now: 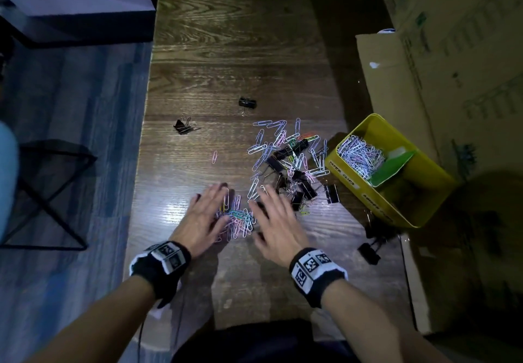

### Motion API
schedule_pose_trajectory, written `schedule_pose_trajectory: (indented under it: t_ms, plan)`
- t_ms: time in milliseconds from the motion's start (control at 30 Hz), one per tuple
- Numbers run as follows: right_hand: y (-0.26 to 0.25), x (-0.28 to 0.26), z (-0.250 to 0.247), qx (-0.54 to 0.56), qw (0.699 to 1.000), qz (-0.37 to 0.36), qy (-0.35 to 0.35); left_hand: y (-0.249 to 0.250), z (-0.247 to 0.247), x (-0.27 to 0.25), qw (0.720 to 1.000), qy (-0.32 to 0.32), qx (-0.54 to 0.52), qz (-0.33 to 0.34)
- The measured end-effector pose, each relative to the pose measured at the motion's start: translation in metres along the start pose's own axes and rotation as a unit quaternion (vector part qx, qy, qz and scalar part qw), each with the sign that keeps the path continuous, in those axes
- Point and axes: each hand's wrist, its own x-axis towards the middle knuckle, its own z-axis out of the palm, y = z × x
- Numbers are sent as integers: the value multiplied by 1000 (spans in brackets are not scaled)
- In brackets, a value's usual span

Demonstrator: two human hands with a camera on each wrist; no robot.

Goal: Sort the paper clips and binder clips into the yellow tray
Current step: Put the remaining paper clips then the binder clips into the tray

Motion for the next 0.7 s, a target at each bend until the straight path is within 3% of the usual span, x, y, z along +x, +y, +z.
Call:
schedule_pose_trajectory:
  t_ms: [100, 200, 333, 500, 600, 700]
  plan:
    - [-15, 5, 0, 47, 997, -12, -56, -10, -13, 17, 996, 31, 17, -79]
    - [-20, 13, -3, 50, 994, 20, -95, -12, -30, 54, 994, -15, 28, -103]
    - [-24, 17, -1, 42, 991, 9, -124, -8, -28, 71, 992, -81, 76, -61]
    - [-25, -2, 12, 74, 992, -20, -96, -2, -4, 14, 994, -82, 40, 64]
    - [-24, -8, 16, 107, 993, -9, -48, 0, 3, -14, 996, -36, -65, 57]
    - [-23, -1, 13, 106, 993, 45, -20, -3, -1, -14, 995, 90, -30, -15]
